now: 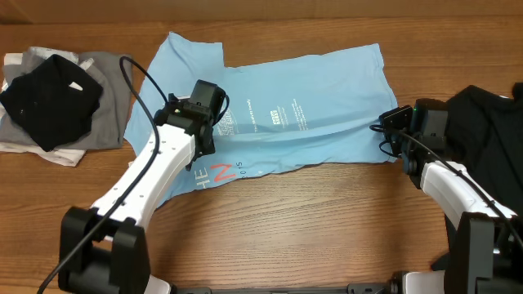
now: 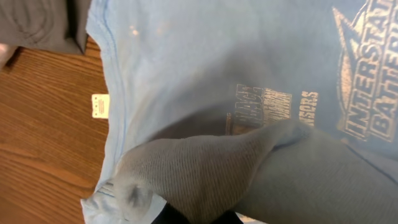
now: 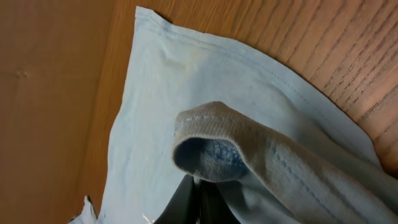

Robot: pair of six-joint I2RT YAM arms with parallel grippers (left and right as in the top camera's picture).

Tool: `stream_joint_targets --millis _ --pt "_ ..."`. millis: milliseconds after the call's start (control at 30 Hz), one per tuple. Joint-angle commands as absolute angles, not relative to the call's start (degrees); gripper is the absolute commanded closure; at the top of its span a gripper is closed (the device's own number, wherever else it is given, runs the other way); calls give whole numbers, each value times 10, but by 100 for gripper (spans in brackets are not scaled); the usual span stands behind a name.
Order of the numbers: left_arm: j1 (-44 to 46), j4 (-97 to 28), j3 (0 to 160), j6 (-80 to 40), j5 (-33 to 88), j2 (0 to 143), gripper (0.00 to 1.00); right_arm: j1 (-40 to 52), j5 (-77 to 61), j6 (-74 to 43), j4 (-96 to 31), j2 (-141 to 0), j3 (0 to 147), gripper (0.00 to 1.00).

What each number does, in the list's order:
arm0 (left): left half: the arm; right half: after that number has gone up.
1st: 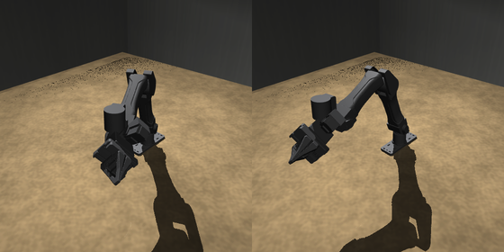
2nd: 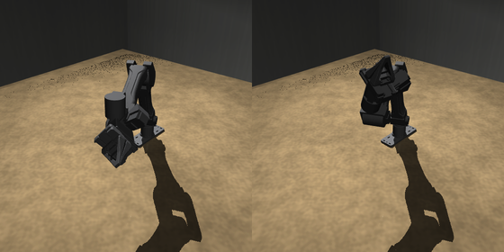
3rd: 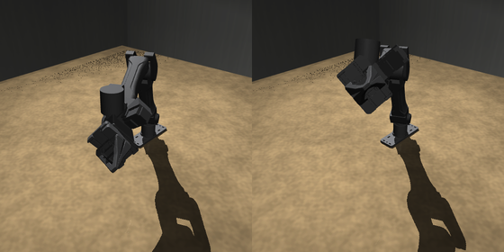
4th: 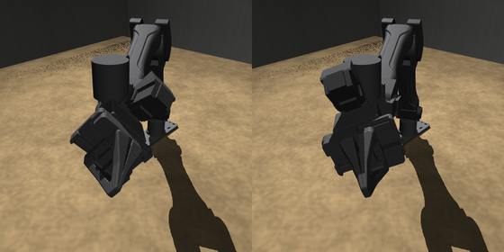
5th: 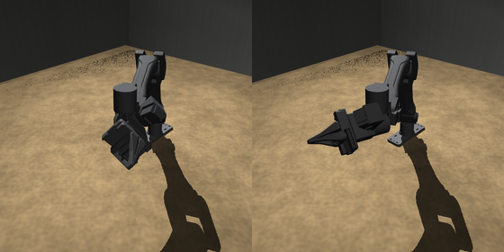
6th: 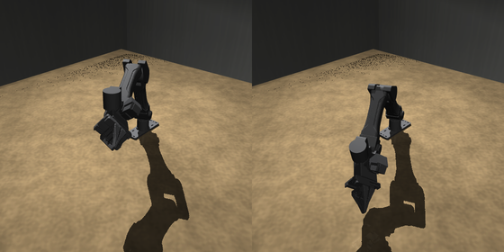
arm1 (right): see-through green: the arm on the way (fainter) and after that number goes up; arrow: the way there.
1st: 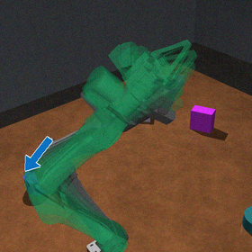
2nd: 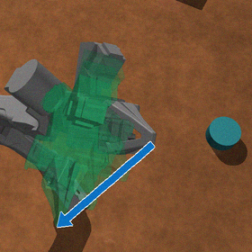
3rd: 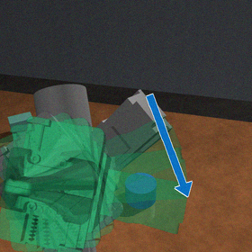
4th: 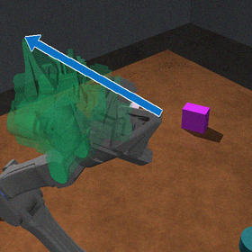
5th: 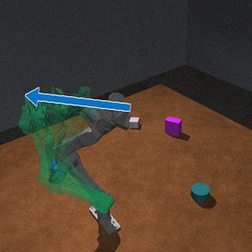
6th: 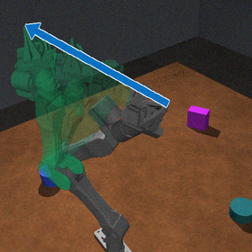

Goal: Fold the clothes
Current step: 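Lay the folded hem over the shirt's upper half with both grippers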

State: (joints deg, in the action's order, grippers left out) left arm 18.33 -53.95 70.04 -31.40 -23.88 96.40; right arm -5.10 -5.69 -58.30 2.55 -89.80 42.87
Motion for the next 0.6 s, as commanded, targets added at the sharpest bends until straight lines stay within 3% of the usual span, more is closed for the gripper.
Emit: stream_joint_targets --millis 0,567 --pt "179 -533 711 -304 -257 992 96 -49 -41 -586 38 -898 441 96" --pt "143 -469 712 -283 -261 1053 96 -49 -12 -557 111 -907 441 94"
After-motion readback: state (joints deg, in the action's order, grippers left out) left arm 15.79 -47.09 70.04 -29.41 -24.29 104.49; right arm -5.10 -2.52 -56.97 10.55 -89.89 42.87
